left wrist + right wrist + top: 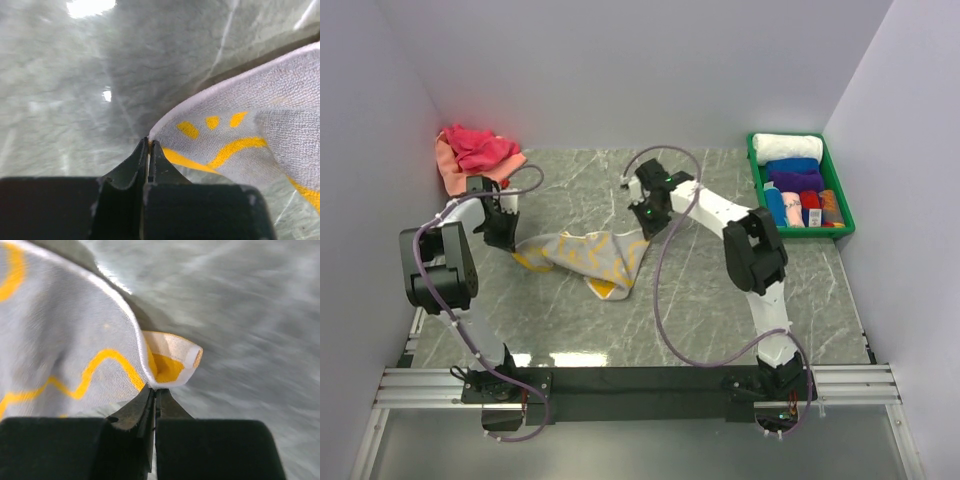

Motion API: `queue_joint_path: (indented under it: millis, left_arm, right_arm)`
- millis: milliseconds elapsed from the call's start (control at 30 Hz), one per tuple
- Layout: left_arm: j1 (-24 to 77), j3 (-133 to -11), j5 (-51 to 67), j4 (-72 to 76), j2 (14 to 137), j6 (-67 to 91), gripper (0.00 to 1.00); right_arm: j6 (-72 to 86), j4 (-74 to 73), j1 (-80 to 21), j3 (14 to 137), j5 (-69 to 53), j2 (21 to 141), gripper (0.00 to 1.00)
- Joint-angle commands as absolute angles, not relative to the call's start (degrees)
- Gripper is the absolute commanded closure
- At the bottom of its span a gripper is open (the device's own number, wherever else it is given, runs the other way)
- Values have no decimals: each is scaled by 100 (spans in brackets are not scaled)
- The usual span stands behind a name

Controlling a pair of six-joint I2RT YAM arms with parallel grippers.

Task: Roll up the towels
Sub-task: Flatten the towel

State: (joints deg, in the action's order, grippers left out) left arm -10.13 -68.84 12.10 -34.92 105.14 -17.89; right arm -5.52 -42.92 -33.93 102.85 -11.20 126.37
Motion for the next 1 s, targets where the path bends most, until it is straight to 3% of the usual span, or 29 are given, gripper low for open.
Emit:
queue_joint_path:
  millis: [0, 167, 300, 633, 800, 967]
  left_arm:
    - [-1151, -7505, 1291, -3629, 10248, -1995, 100]
    - [-1257, -8147, 1468, -4261, 10055, -2179, 100]
    - [-1362, -7622, 1336, -4359, 9809, -2609, 100]
    - [-2038, -5529, 1862, -3972, 8456, -3946, 100]
    - [-2039, -6650, 2521, -4315, 9085, -3394, 100]
    - [-2039, -9178, 3040, -4500, 10124, -2278, 100]
  right_arm:
    - [-720, -4166, -3120, 10388, -967, 11752, 100]
    - [-1036, -4499, -2892, 10863, -739, 11365, 100]
    - [-1406, -4518, -2795, 10522, -255, 11092, 100]
    - [-1670, -4255, -3041, 7958, -1046, 9722, 100]
    - [-1530, -4245, -3015, 8330, -695, 10009, 100]
    - [-1354, -4228, -2550, 10412, -221, 10616, 100]
